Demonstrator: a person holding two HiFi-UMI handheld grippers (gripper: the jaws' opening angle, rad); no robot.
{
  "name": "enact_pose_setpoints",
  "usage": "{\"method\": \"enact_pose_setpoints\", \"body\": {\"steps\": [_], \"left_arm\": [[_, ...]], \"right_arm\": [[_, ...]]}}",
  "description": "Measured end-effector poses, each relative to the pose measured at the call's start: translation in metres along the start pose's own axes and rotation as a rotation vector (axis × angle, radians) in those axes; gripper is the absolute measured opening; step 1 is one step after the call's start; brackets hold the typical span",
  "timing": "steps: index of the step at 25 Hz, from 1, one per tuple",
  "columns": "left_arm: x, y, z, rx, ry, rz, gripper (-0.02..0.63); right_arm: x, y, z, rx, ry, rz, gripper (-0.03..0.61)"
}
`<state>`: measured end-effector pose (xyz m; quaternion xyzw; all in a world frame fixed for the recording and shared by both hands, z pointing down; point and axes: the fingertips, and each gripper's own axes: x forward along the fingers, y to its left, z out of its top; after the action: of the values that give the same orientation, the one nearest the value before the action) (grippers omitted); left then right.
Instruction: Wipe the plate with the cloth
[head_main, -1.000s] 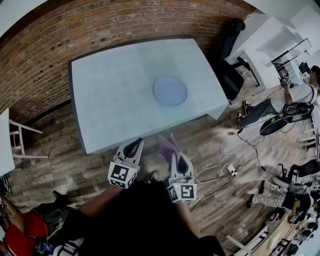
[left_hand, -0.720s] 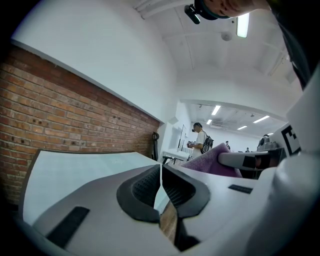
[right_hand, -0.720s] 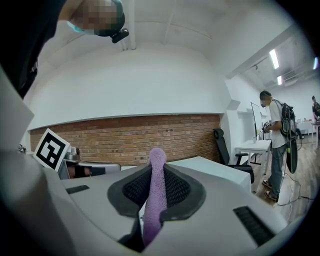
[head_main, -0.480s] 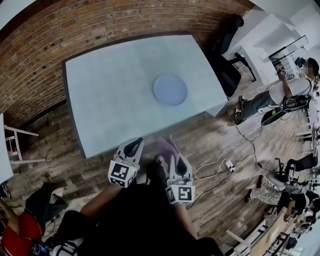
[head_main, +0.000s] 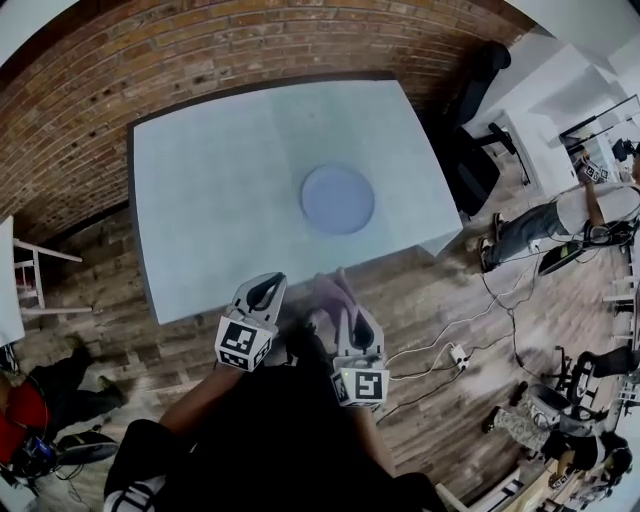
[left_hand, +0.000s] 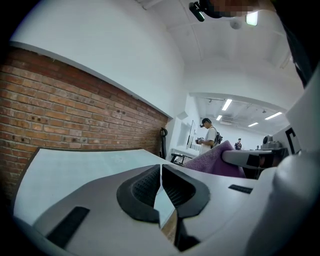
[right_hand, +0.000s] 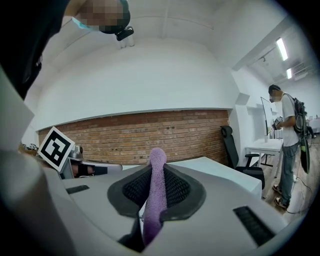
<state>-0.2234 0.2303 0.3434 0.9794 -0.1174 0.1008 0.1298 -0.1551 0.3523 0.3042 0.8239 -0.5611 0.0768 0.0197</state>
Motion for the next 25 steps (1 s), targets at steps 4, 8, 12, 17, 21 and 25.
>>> {"method": "enact_pose_setpoints", "body": {"steps": [4,8,12,17,21,25], "left_arm": [[0.042,-0.006,0.002,-0.008,0.017,0.058,0.038],[0.080,-0.012,0.004,-0.016,0.028,0.122,0.038],[0.101,-0.012,0.004,-0.011,0.033,0.183,0.038],[0.119,-0.005,0.001,-0.026,0.059,0.234,0.038],[0.136,0.005,-0.004,-0.052,0.076,0.235,0.038],[0.155,0.026,-0.011,-0.098,0.088,0.228,0.038]], "right_arm": [[0.022,-0.037,0.005,-0.015,0.010,0.071,0.060],[0.039,-0.076,0.010,-0.015,0.006,0.130,0.059],[0.056,-0.100,0.010,-0.001,-0.007,0.193,0.060],[0.083,-0.116,0.017,0.013,-0.024,0.231,0.060],[0.104,-0.118,0.015,0.015,-0.019,0.245,0.060],[0.127,-0.113,0.010,-0.017,0.005,0.259,0.060]]}}
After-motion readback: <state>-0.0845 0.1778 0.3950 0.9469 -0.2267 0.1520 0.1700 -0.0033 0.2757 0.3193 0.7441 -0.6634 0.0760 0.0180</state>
